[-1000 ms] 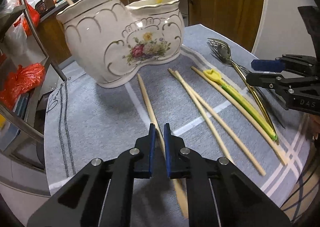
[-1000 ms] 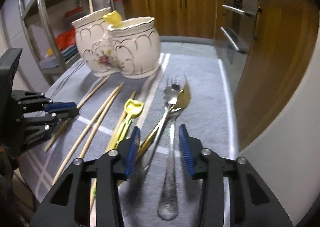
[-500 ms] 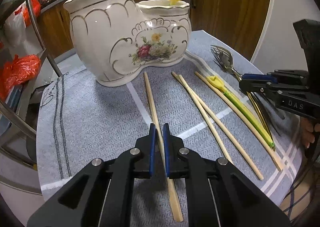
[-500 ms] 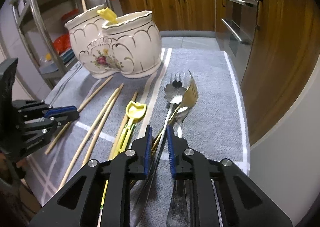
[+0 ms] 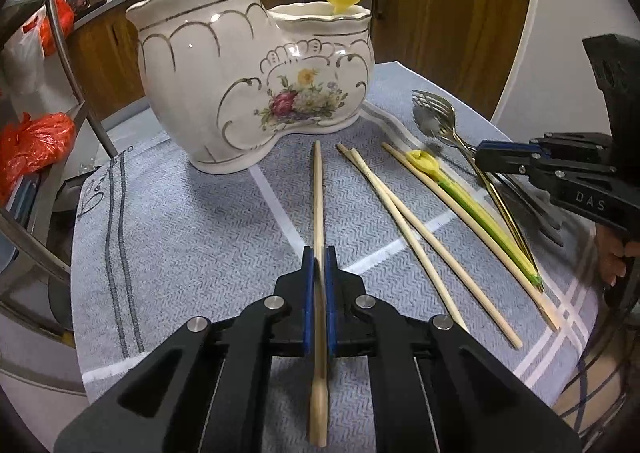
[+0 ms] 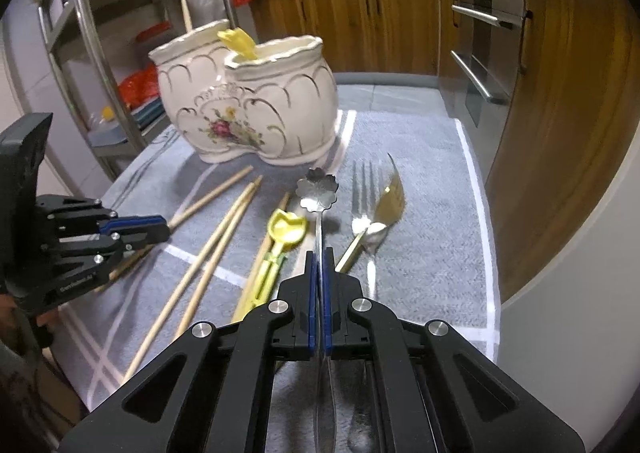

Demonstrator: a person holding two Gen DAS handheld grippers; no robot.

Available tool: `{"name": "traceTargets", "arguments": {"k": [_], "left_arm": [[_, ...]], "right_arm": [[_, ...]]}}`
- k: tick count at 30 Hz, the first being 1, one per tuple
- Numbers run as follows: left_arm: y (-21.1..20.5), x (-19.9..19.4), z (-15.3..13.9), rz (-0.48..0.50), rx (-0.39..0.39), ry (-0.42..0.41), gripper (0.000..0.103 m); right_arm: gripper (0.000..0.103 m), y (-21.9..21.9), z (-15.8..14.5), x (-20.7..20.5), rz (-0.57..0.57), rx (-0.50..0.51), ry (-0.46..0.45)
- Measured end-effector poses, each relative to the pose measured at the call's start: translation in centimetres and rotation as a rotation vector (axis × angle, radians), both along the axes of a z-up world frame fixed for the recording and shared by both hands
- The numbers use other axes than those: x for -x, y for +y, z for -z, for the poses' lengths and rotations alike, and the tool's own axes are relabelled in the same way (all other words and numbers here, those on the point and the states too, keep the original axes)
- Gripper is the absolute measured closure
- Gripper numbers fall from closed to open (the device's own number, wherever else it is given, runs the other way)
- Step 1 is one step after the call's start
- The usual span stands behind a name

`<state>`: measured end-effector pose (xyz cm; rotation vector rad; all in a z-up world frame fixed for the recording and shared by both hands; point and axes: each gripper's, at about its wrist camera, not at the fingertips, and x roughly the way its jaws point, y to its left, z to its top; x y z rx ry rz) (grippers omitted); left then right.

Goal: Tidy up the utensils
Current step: 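Grasp another chopstick with the left tool while the right tool grasps the flower-handled silver spoon, then carry the chopstick to the large pot while the right tool carries the spoon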

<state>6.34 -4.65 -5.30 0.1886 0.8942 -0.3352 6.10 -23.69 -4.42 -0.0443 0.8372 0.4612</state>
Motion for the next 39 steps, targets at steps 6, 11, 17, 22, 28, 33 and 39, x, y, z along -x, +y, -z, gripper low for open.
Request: {"name": "traceTargets", "arguments": {"k": [6,11,17,22,28,33,39], "left_arm": [[0.6,0.3,0.3,0.008,0.001,0.014,0.098],[0.9,0.6,0.0,0.02,-0.002,0.032,0.098],[0.9,0.4,0.3,0.006,0.015,0.021,0.096],[1.0,0.5,0.5,0.005,0.031,0.013,0.095],[1.2,1.1,0.5,0.016,0.032,0.029,0.095],[1.5,1.0,0.5,0.016,0.052,0.016,0.097],[2.4,1.9,-0.6,0.034,0.086,-0.026,0.097]], "right_arm": [[0.099,1.6,0.3,-0.4,-0.021,0.078,0.002],[0.092,2.8,0.3,-1.0,-0.017,0.165,-0.015],[0.089,3.9,0.5,-2.2,-0.032,0.216,0.001],[0.088,3.7,0.8,-2.3,-0.054,0.215,0.047],[0.095,3.3,1.0,-2.5,-0.055,0.144,0.057],[0.099,2.8,0.8,-2.3,-0.022,0.117,0.036],[0.099,1.5,-1.7,-0.8,-0.018,0.03,-0.053]]}}
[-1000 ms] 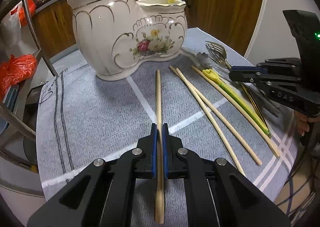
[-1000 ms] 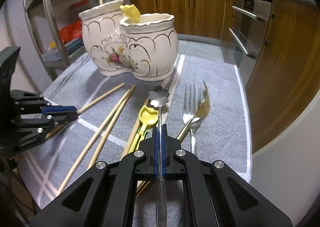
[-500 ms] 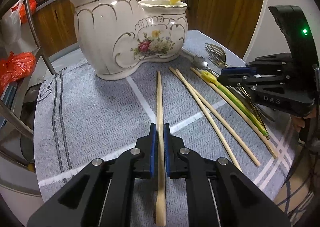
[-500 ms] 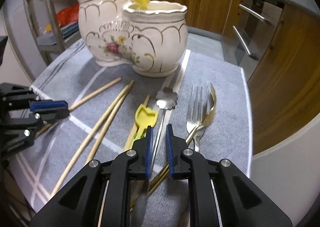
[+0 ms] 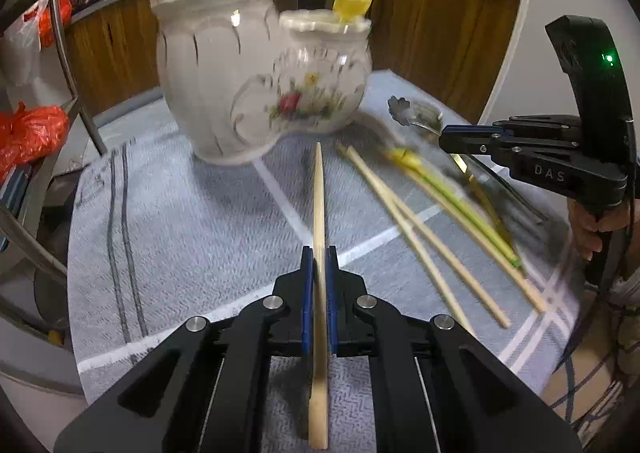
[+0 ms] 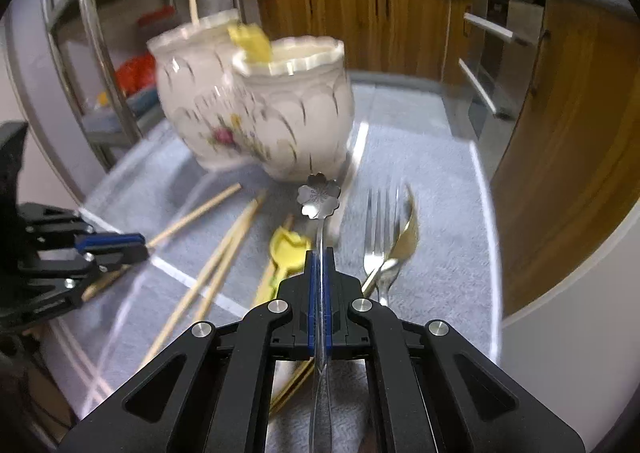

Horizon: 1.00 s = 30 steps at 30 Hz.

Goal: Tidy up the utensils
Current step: 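Carry the chopstick to the large pot while the right tool carries the spoon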

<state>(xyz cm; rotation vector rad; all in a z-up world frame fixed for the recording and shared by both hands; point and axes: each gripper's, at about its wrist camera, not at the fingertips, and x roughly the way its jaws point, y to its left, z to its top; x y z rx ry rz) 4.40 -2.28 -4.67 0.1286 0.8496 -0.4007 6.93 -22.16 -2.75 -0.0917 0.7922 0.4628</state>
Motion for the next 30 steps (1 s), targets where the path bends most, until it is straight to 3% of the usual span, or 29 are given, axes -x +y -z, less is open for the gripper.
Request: {"name": "traceTargets", "arguments": {"k": [4,9,17,24,28,30], "left_arm": [[1.1,1.6,-2.4,0.022,0.055,-0.117,0.097],[3.3,4.1,-5.3,0.033,0.151,-0.343,0.097],[4.7,2.5,-9.5,-0.036,0.227,-0.526,0.097],[5.4,-3.9,-13.6,-0.08,0.364,-0.568,0.097],[5.3,-8.1,-14.1,-0.095,0.453,-0.55,0.097],[4.7,-10.1,-13.8,-0.11,0.461,-0.538,0.097]], "right_arm": [[0.099,-0.6,-3.1,2.4,-0.033,-0.079,-0.149],[0.099,-1.6,-5.9,4.1,-0.044,-0.196,-0.291],[0.099,0.1,-9.8,2.0,0.003,-0.273,-0.455],[0.099,0.7,-12.2,-3.8,0.065,-0.411,-0.489],[0.099,1.3,-11.5,-7.4,0.098,-0.486,-0.459],[0.099,1.6,-11.0,-9.4,0.12,-0.501,-0.445]]}}
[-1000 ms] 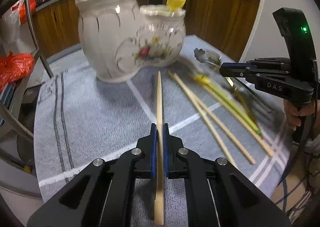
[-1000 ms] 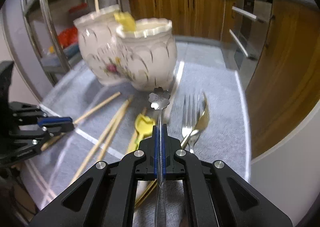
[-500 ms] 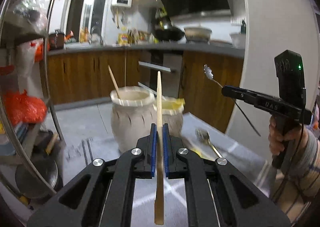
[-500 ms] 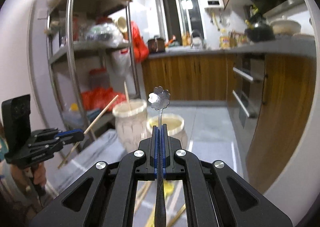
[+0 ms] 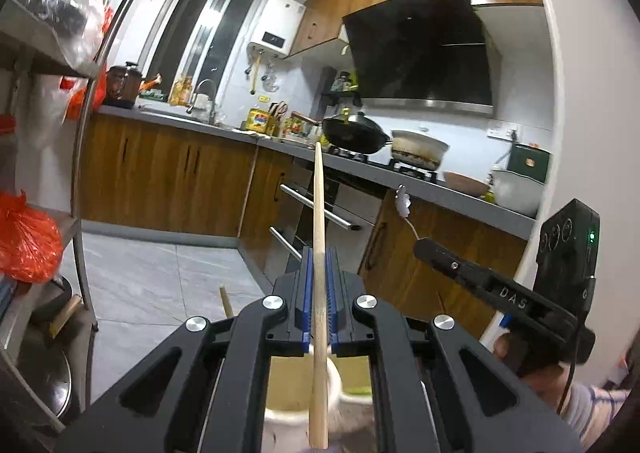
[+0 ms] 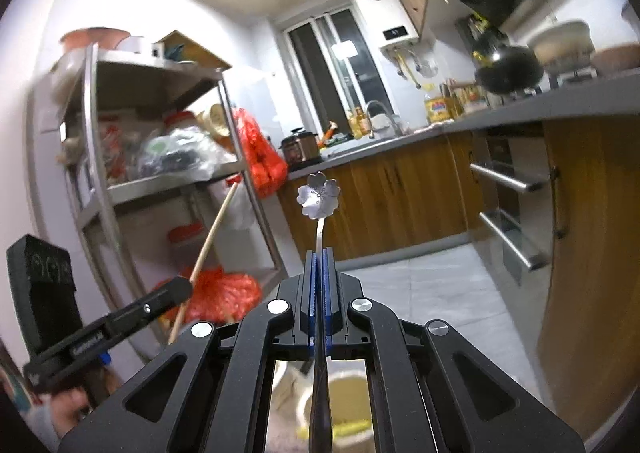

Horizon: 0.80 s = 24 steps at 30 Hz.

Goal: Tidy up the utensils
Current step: 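Carry the chopstick to the large pot while the right tool carries the spoon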

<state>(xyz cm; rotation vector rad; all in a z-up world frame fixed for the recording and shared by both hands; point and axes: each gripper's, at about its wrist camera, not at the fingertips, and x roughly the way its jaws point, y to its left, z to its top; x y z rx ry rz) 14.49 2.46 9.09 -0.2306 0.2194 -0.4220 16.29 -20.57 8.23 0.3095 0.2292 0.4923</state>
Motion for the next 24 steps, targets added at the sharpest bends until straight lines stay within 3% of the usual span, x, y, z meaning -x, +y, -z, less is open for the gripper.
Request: {"name": "traceTargets", "arguments": {"k": [7,16,24], "left_arm": [[-1.4,-2.7,1.9,-0.058,-0.047,-0.012,0.097],[-2.3,-3.3,3.9,-0.065,-0.124,-0.022,0.097],[-2.0,-2.0,4.9,-0.042,-0.161,0.0,0.097]], "right_arm": [[0.099,0.6,2.4,-4.3,0.026,-0.04,0.068],[0.099,2.0,4.9,-5.4,0.061,0.048,0.077],[0.099,2.9,5.4,-4.0,0.065,0.193,0.073]]}}
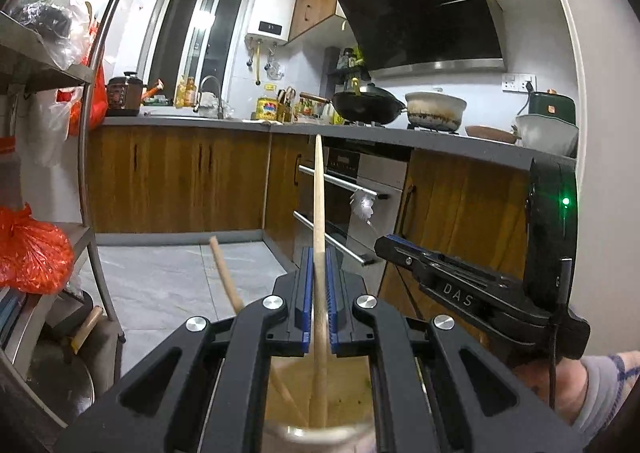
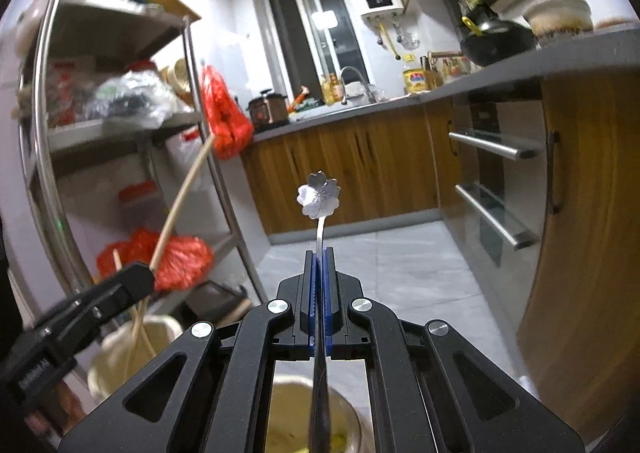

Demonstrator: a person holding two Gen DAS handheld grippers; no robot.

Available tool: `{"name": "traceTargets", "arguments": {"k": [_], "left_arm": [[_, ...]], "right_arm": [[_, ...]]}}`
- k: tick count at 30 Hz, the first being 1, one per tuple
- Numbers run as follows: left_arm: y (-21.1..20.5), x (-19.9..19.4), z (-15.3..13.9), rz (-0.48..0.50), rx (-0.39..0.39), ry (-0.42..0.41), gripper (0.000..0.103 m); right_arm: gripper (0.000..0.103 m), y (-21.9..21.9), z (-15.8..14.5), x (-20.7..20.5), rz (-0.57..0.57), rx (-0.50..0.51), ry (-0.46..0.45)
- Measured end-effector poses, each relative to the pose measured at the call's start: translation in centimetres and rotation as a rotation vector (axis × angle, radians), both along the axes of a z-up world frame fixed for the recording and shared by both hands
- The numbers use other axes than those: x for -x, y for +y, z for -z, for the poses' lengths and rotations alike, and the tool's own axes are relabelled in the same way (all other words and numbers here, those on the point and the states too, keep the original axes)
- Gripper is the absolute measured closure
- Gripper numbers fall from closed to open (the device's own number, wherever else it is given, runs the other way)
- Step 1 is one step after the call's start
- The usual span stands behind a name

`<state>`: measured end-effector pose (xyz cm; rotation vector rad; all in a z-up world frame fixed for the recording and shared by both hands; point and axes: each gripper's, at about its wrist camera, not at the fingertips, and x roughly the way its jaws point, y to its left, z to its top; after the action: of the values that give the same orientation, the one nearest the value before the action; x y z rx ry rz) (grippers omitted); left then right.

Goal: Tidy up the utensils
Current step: 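Carry the chopstick to the large pot while the right tool carries the spoon, then open the right tool to drop the spoon while the left tool releases the chopstick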

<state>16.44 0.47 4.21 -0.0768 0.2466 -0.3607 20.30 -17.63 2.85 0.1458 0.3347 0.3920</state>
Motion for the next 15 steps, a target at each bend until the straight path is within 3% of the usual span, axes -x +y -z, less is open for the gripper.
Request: {"name": "traceTargets", "arguments": {"k": [7,15], "left_arm": [[0.8,2.2,0.5,-0.03,-0.036,0.052,0.097],[0.0,2.4,0.9,-0.041,-0.11,0.116,0.097]], "right_arm": [[0.099,-0.3,-0.5,3.1,-0.02,0.094,0.013],[0.099,-1.4,0.6,3.9,-0.024,0.048,0.137]]}}
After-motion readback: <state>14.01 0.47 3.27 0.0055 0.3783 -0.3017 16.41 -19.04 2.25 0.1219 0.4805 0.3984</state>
